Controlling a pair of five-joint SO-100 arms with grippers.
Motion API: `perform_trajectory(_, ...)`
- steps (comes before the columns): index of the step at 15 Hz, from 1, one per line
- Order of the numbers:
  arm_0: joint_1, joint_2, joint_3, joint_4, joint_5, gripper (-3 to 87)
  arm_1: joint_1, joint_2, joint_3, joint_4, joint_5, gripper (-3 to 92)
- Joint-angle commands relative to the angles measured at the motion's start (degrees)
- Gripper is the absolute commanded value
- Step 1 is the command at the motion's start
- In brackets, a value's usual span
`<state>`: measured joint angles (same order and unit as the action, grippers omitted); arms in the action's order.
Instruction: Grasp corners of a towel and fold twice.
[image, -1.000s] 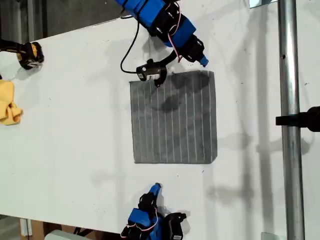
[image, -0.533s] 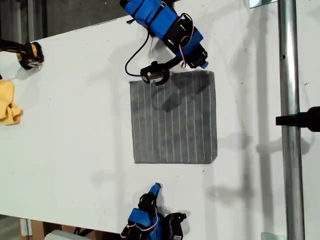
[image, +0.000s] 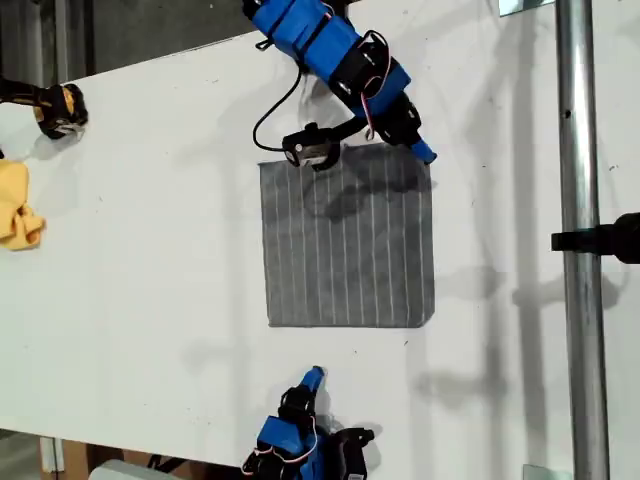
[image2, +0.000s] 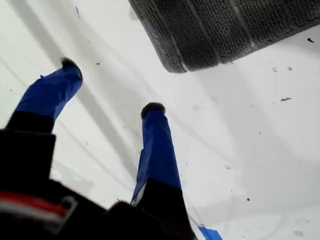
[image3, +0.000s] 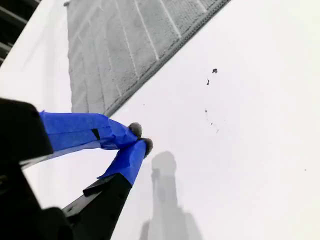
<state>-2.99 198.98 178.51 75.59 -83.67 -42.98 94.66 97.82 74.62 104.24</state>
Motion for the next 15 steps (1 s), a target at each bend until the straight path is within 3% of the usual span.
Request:
perform_trajectory(1,0.44,0.00,0.18,-0.62,0.18,-1.2,0.00,0.44,3.34,-5.01,0.53,30.3)
perform_trajectory(12,1.49,0.00,0.18,-0.62,-0.53,-1.2,2.37,-13.89,20.04,-30.41,-0.35,30.2)
perform_trajectory(13,1.49,0.00,0.18,-0.62,-0.62,-1.2,2.64,-15.12,20.13,-31.82,-1.23,23.8)
perform_trajectory(15,1.67,0.00,0.18,-0.62,-1.23,-1.2,3.43,-14.85,19.86,-31.64,-0.70,1.6)
